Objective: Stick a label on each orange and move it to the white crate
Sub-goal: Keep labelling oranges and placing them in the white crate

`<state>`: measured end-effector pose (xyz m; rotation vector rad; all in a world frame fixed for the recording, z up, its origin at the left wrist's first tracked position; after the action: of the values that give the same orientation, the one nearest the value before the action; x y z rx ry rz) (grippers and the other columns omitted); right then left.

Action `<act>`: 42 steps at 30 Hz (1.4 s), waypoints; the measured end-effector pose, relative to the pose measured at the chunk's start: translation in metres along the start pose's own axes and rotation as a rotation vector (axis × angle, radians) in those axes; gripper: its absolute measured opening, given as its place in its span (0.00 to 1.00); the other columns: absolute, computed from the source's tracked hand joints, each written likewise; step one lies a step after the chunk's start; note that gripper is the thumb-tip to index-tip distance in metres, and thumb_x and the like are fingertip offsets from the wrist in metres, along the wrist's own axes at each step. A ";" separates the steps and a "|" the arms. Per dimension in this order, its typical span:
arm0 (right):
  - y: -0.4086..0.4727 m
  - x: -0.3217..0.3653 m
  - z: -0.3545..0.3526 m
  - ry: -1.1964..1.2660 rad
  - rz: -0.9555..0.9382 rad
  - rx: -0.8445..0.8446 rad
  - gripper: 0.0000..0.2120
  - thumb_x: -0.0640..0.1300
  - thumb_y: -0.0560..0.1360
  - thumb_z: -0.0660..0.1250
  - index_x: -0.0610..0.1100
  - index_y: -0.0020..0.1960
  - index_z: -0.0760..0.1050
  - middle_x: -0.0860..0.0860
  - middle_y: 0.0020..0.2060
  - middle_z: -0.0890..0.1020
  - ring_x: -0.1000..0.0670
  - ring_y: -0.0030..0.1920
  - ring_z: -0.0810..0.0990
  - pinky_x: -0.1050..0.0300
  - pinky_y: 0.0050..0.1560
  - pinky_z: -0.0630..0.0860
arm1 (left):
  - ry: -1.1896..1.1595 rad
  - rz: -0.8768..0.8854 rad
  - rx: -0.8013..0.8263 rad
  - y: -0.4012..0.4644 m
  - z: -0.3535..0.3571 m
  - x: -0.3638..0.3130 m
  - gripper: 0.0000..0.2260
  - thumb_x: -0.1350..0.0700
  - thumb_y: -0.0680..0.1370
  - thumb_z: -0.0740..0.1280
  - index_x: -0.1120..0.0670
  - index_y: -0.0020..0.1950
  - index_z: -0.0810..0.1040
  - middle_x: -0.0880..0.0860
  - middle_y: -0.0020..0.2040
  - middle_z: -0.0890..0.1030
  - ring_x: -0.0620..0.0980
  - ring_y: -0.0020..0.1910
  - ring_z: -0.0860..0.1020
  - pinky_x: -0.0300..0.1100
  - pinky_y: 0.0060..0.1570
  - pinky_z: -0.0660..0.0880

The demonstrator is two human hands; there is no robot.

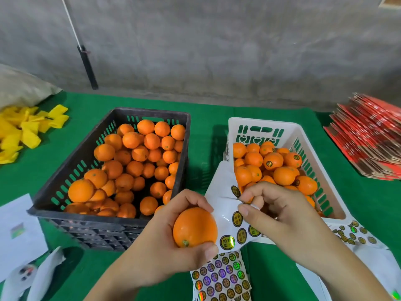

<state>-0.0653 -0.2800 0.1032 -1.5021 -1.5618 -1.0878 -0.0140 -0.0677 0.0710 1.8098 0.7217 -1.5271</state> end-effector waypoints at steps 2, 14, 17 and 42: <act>0.000 0.002 0.000 -0.017 -0.022 -0.022 0.11 0.59 0.73 0.70 0.55 0.49 0.83 0.51 0.35 0.79 0.49 0.34 0.76 0.56 0.36 0.73 | -0.001 0.014 0.008 0.000 -0.001 0.000 0.29 0.45 0.68 0.80 0.50 0.65 0.75 0.48 0.54 0.79 0.48 0.46 0.81 0.37 0.40 0.78; 0.001 -0.018 0.013 0.757 0.473 0.035 0.06 0.38 0.66 0.79 0.43 0.40 0.84 0.44 0.38 0.82 0.49 0.36 0.81 0.58 0.34 0.80 | 0.140 0.046 0.133 0.004 -0.003 0.004 0.30 0.49 0.71 0.81 0.48 0.70 0.72 0.50 0.57 0.77 0.54 0.51 0.79 0.46 0.43 0.80; 0.006 -0.024 0.007 0.854 0.423 -0.235 0.00 0.44 0.68 0.75 0.48 0.39 0.85 0.49 0.34 0.75 0.51 0.34 0.71 0.61 0.32 0.73 | 0.191 0.032 0.112 0.004 -0.002 0.010 0.30 0.49 0.71 0.81 0.45 0.69 0.72 0.48 0.58 0.77 0.53 0.52 0.79 0.47 0.43 0.79; -0.008 0.008 0.049 -0.587 -0.562 -0.211 0.34 0.63 0.72 0.77 0.49 0.73 0.75 0.58 0.66 0.76 0.52 0.68 0.73 0.56 0.68 0.68 | -0.931 -0.264 -0.130 0.026 0.025 0.035 0.30 0.43 0.70 0.80 0.54 0.69 0.81 0.59 0.68 0.81 0.58 0.68 0.80 0.48 0.56 0.81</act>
<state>-0.0706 -0.2320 0.0903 -1.6632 -2.4465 -1.2004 -0.0037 -0.1032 0.0370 0.7502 0.5641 -2.1644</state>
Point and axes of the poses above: each hand's wrist, its own y-axis towards the middle knuckle, its own z-axis out of the palm, x = y × z, the point moved 5 cm from there along y, towards the middle knuckle
